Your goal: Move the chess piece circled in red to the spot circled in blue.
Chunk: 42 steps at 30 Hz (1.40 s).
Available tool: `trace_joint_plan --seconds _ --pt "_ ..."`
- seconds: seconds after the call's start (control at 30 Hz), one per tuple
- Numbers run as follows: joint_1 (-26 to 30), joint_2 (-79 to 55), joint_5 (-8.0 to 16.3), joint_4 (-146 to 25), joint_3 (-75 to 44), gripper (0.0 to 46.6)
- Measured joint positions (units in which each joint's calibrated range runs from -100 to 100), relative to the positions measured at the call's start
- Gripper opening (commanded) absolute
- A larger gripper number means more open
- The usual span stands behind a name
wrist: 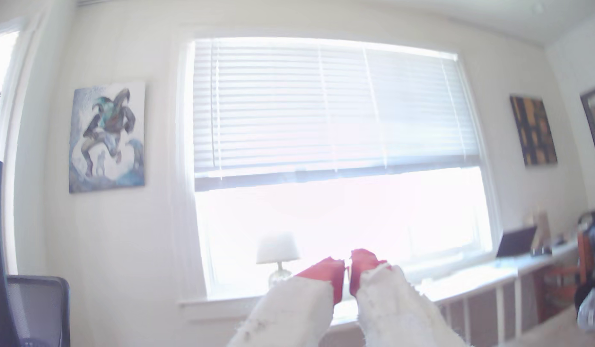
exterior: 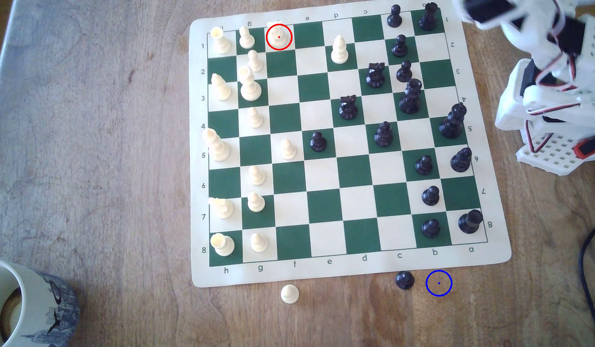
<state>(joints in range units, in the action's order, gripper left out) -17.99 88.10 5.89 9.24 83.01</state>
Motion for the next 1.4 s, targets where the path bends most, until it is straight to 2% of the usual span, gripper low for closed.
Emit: trace_joint_plan --seconds 0.07,0.13,0.17,0.2,0.23,0.3,0.37,0.47,0.53,0.63,0.67,0.77,0.8,0.97,1.13,1.4 --pt "-2.8 -7.8 1.4 -7.3 -7.4 5.8" --pt "-4.2 -12.2 1.6 -10.8 -11.4 4.6" --pt "-4.5 -14.2 1.5 -12.1 -13.5 5.6" --pt "-4.6 -16.7 1.2 -13.4 -15.5 3.7" --pt "-4.6 -20.9 -1.7 -14.9 -18.1 3.4" --pt "-4.5 -24.0 -5.9 -15.8 -18.6 3.0" --pt "-4.1 -30.4 -8.5 -19.7 -23.1 2.3" --pt "-4.1 -37.8 -10.1 -24.4 -27.9 3.1" --pt "-4.6 -47.4 -10.8 -31.6 -37.1 6.5" --pt "-4.8 -55.6 -12.1 -37.4 -44.6 7.3" --pt "-4.8 -61.1 -12.7 -41.8 -50.3 7.4" --pt "-4.6 -68.3 -13.5 -47.4 -57.7 8.7" --pt "-4.6 -73.4 -13.7 -52.0 -64.3 9.4" --pt "-3.1 -83.2 -14.9 -57.0 -74.8 11.6" --pt "-3.6 -90.3 -16.6 -57.1 -81.1 12.4" --pt "-3.6 -100.3 -16.8 -56.9 -87.9 13.8"
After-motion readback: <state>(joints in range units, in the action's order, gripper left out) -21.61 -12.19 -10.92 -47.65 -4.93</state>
